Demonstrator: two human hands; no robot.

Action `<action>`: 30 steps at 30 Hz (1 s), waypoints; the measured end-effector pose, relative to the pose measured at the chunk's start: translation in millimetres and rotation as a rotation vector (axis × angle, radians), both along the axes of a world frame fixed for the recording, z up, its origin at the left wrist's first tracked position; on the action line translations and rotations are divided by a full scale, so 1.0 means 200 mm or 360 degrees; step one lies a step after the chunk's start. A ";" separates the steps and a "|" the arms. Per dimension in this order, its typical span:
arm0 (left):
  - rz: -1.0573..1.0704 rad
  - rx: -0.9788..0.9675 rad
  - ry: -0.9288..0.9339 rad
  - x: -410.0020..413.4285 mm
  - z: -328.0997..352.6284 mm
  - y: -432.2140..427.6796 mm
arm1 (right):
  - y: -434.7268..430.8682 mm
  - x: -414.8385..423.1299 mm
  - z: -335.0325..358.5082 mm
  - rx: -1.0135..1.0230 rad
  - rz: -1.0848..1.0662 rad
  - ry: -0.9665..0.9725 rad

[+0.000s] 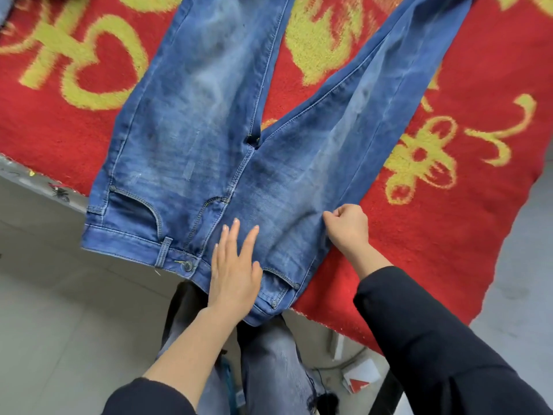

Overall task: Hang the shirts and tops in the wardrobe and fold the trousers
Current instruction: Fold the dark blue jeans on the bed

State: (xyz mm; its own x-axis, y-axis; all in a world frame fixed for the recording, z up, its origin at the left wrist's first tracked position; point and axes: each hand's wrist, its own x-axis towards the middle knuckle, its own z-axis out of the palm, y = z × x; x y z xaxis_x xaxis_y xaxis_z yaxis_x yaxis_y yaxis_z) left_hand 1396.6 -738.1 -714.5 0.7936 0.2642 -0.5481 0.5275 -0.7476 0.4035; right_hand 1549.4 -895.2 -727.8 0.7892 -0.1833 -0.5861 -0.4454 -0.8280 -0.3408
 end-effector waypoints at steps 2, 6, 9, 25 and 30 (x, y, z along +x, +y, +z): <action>-0.0072 -0.0015 0.0120 0.04 -0.01 0.01 | -0.08 -0.02 0.05 0.0048 -0.0105 -0.0082; -0.0122 0.0067 0.0243 0.08 0.00 -0.05 | -0.23 -0.12 0.06 0.0102 -0.0267 0.0106; -0.0220 0.0268 -0.0040 0.03 0.01 -0.14 | -0.23 -0.08 0.05 0.0091 -0.0239 0.0084; -0.0349 0.0114 0.0404 0.26 0.07 -0.29 | 0.01 0.27 0.24 0.0907 -0.0786 0.0180; -0.0024 -0.0663 0.0295 0.28 0.15 0.14 | 0.14 0.40 0.27 0.0708 -0.0840 0.0036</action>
State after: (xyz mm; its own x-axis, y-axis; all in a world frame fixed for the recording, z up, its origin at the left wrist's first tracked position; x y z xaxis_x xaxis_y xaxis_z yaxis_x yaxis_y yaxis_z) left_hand 1453.6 -710.7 -683.8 0.6740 -0.0195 -0.7385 0.6098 -0.5497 0.5710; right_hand 1629.2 -867.0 -673.0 0.6473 -0.2781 -0.7096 -0.7613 -0.2823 -0.5838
